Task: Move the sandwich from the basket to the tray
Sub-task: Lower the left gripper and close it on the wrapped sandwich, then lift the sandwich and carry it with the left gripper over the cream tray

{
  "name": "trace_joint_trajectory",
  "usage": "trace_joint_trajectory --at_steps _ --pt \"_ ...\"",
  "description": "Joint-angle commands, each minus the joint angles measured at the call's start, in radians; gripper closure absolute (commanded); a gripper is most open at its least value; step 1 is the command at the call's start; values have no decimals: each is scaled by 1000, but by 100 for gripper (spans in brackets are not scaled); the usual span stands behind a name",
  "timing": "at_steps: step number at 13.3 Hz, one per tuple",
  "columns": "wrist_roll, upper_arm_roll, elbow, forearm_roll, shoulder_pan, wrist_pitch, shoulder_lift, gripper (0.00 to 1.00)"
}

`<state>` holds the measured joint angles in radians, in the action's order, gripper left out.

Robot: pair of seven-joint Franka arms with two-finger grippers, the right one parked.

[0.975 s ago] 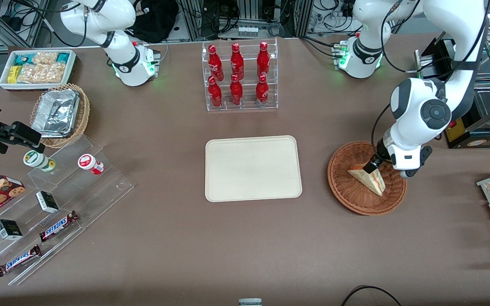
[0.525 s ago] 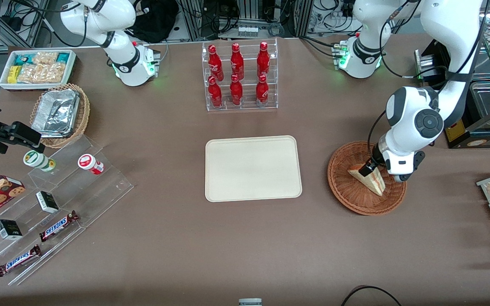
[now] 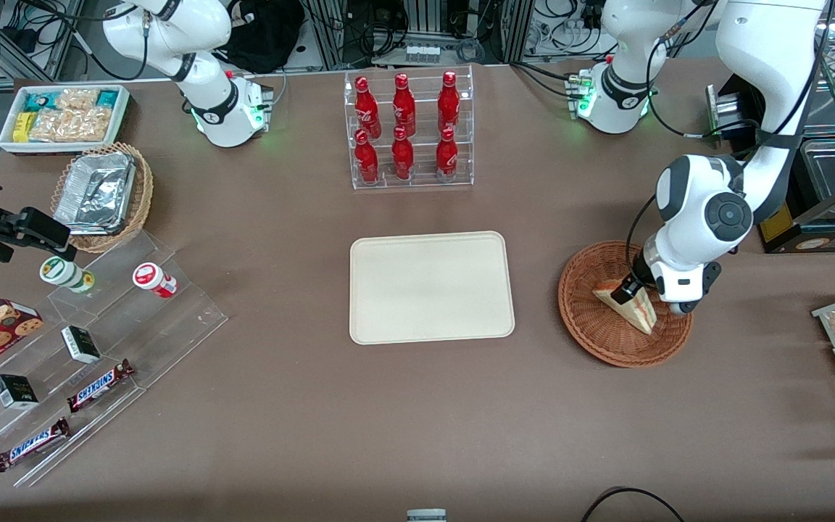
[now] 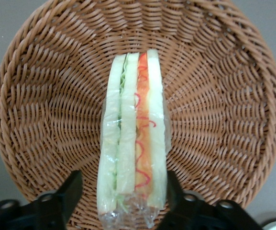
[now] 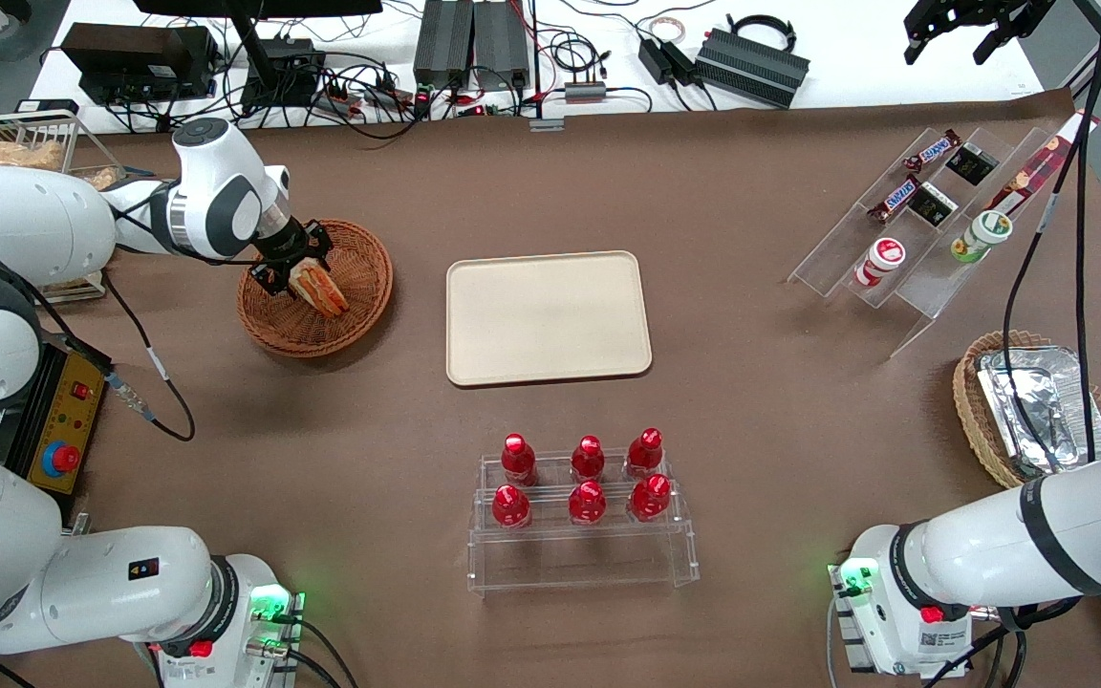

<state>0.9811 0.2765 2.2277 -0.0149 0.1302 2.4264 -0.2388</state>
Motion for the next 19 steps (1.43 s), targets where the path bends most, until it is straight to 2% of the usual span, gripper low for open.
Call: trace_joint_trajectory --at_steps 1,4,8,12,15,19 --pt "25 6 -39 6 6 -3 -2 88" --pt "22 4 -69 6 6 -48 29 89" --pt "18 12 -233 4 -12 -338 82 90" --pt "10 24 -507 6 -190 -585 27 89" --pt "-45 24 -546 0 -352 -589 -28 89" --pt "-87 23 -546 -27 -530 -405 -160 89"
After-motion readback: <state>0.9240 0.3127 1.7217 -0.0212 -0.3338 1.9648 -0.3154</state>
